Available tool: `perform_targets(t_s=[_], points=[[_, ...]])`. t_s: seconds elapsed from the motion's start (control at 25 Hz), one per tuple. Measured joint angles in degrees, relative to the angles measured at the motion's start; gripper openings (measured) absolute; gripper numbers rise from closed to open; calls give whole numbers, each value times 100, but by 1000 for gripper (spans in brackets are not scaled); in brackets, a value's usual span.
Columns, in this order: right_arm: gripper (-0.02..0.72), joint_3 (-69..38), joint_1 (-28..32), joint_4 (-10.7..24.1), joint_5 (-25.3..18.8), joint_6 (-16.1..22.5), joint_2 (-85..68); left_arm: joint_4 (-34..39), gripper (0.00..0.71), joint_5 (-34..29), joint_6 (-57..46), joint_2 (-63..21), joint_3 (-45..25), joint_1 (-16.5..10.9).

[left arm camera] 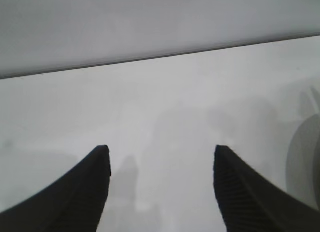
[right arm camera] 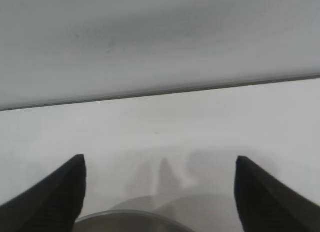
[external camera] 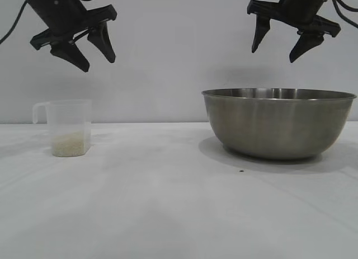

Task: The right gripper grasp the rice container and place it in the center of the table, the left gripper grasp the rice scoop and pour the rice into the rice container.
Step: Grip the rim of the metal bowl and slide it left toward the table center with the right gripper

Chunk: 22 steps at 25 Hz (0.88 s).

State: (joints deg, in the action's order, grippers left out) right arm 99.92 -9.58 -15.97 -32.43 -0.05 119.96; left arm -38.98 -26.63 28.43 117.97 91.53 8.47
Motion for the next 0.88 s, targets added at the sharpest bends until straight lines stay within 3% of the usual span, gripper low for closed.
perform_targets(t_s=[0.56,0.76,0.88], points=[[563,0,0,0,-27,-139,0,0,401,0,0,0,0,0],[563,262,45,154,-619,-192,0,0,401,-13,0,0,0,0],[563,566,136,462,-1238,-201,0,0,401,-13,0,0,0,0]])
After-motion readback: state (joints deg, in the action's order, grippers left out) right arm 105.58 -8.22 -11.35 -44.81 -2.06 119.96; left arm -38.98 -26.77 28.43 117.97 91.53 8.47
